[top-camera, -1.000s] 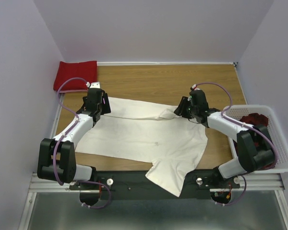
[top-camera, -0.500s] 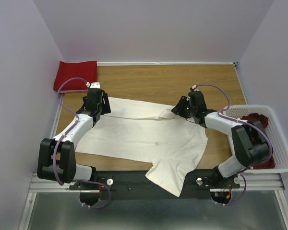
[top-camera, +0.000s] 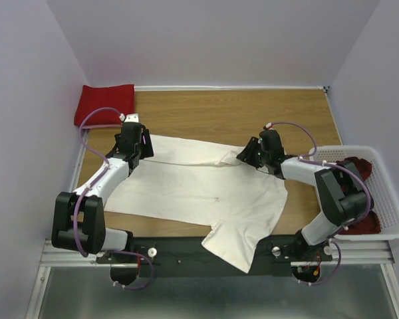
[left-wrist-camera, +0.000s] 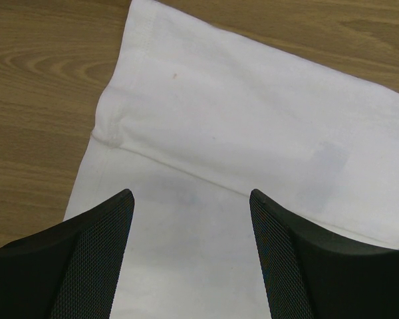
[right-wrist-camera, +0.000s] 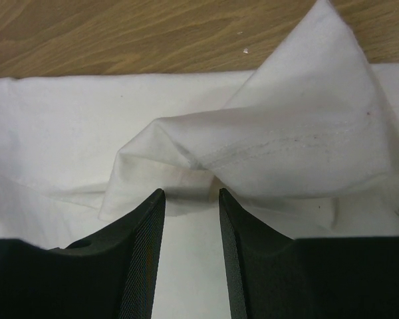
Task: Fold and stack the t-shirts
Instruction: Fold the tshirt
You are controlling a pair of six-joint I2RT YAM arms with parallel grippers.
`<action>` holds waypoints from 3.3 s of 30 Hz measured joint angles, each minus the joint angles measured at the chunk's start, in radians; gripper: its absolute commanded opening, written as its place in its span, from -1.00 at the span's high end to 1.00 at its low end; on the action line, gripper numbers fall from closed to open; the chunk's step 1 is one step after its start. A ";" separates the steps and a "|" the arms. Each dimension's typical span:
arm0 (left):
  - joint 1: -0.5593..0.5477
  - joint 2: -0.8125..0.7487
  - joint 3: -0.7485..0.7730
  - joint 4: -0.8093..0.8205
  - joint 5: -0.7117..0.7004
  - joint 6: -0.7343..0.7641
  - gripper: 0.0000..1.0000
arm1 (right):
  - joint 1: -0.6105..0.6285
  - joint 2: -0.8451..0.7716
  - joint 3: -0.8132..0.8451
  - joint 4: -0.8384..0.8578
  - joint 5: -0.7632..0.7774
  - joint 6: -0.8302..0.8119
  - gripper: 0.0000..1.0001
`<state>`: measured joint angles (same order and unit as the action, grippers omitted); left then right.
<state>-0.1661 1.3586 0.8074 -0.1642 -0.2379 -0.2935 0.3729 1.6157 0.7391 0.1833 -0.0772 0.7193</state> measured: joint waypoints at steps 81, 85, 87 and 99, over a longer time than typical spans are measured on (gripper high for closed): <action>-0.011 0.003 0.000 -0.001 0.051 0.010 -0.55 | 0.221 -0.414 0.035 -0.523 0.190 -0.022 -0.54; -0.020 0.003 0.000 0.000 0.056 0.010 -0.55 | 0.076 -0.500 -0.055 -0.523 0.203 -0.039 -0.55; -0.022 0.003 0.000 0.000 0.056 0.010 -0.55 | 0.013 -0.513 -0.092 -0.516 0.198 -0.047 -0.55; -0.026 0.003 0.000 -0.001 0.056 0.013 -0.55 | -0.166 -0.433 -0.247 -0.257 -0.049 -0.070 -0.53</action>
<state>-0.1925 1.3617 0.8078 -0.1650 -0.1818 -0.2810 0.2070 1.1828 0.4923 -0.0738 -0.1261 0.6495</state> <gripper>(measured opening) 0.778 0.768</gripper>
